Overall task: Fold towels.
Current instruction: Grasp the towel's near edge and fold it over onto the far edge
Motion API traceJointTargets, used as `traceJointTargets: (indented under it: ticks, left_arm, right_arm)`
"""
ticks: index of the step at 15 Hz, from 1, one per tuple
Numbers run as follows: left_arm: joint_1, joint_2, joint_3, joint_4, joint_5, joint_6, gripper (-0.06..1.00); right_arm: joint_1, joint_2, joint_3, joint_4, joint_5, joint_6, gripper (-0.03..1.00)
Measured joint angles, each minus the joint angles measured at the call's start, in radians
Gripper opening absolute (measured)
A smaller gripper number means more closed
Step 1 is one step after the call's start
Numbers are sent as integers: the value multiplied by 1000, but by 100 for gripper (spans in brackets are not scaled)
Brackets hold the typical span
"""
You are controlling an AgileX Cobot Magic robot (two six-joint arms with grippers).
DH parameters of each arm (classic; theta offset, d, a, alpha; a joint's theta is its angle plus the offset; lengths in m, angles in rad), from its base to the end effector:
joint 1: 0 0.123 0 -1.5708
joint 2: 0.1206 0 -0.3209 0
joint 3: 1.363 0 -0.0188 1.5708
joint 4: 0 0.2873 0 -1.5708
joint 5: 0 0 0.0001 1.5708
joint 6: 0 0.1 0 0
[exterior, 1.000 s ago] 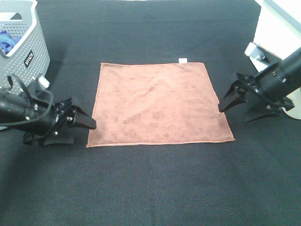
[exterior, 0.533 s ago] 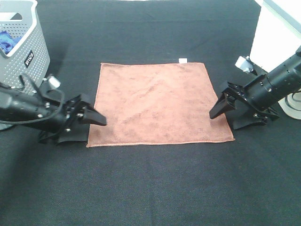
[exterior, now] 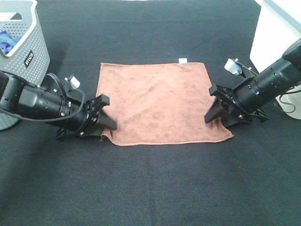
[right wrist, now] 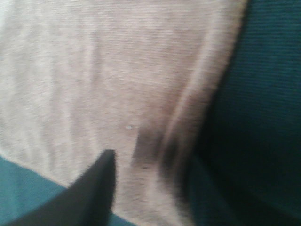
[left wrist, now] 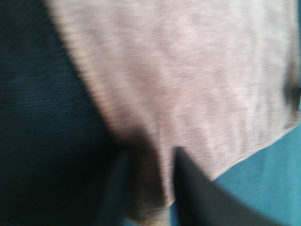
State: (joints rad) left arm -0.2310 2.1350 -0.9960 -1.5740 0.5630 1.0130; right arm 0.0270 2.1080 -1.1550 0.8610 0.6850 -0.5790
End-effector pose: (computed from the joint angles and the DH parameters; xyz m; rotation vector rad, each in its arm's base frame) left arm 0.3809 -0.1445 0.0581 -0.2394 2.7026 -1.0000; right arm 0.4139 0.0592 0.0846 0.1039 2.8775 0.7610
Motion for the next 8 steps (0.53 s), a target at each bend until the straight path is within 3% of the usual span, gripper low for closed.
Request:
traceJointTargets:
  ticks: [1,3,4,6,8]
  left_arm:
    - [0,3,0,23,0,-4,5]
    - [0,3,0,53,1,-27,0]
    - [0,3,0,65,8,-49,0]
    - [0,-34,1,173,13,-108,0]
    - [0,-94,3,344,15,-237,0]
  right_arm:
    - [0,1,0,-18,-13,23,30]
    - [0,8,0,-29,-21,38,6]
    - [0,9,0,-29,-18,43,0]
    - [0,9,0,-37,10,59,0]
    - [0,-16,16,-73,22,88,0]
